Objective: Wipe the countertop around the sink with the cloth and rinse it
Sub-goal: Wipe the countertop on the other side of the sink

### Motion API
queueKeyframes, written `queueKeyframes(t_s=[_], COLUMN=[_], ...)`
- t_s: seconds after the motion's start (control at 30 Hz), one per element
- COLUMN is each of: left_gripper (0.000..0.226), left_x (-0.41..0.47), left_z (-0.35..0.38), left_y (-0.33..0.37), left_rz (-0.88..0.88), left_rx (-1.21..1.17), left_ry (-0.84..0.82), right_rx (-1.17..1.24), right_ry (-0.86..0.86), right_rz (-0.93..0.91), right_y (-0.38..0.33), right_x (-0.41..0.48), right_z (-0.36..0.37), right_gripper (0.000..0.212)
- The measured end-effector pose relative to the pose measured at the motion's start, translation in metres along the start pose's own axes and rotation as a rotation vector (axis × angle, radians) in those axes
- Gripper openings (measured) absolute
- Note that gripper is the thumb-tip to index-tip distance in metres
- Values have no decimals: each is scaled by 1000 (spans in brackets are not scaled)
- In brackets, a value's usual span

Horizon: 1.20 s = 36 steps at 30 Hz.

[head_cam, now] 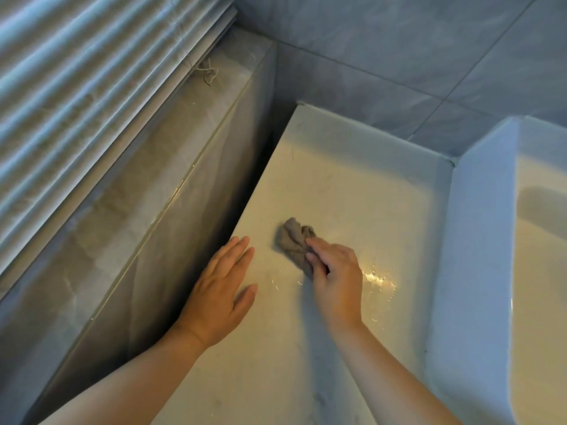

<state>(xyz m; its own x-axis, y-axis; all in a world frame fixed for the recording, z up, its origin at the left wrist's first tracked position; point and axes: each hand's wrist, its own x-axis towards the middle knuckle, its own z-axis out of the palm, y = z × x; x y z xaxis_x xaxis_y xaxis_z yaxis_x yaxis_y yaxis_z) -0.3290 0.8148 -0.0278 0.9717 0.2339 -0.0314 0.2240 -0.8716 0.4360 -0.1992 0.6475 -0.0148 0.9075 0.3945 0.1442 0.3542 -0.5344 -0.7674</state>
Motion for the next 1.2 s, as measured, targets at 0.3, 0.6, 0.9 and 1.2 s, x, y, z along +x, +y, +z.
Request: queueKeyframes(t_s=[0.3, 0.6, 0.9, 1.2], left_gripper=[60, 60, 57, 65], left_x=[-1, -1, -2, -26], left_z=[3, 2, -1, -14], left_y=[0, 1, 0, 3], left_rz=[-14, -23, -26, -200], left_rx=[25, 10, -89, -254], left_ry=[-5, -16, -3, 38], right_rx=[108, -100, -125, 15], right_ry=[116, -16, -31, -194], right_rz=[93, 50, -106, 34], right_y=[-17, 10, -1, -26], right_x=[74, 148, 91, 28], right_z=[-34, 12, 38, 28], right_gripper=[26, 32, 29, 24])
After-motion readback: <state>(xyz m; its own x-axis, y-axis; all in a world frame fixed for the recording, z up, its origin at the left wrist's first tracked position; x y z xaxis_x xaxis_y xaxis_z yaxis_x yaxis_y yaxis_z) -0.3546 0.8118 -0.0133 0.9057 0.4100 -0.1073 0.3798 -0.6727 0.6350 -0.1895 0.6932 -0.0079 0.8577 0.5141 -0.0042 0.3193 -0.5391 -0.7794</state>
